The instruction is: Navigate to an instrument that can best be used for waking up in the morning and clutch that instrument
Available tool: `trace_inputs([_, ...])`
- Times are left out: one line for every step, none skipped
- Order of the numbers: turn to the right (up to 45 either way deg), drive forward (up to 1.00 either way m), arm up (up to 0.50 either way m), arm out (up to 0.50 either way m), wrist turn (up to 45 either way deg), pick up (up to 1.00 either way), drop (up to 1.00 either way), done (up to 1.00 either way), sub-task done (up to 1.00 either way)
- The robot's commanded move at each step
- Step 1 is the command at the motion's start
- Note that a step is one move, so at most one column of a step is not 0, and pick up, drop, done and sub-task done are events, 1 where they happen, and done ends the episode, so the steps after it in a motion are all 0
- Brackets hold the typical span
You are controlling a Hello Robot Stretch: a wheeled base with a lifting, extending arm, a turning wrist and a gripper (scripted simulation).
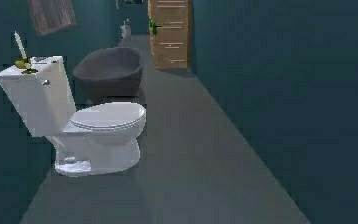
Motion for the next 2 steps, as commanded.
trace_inputs([0.0, 0.15, 0.00, 0.00, 0.0, 0.00, 0.00, 0.00, 0.00])
trace_inputs([15.0, 0.00, 0.00, 0.00, 0.0, 0.00, 0.00, 0.00, 0.00])
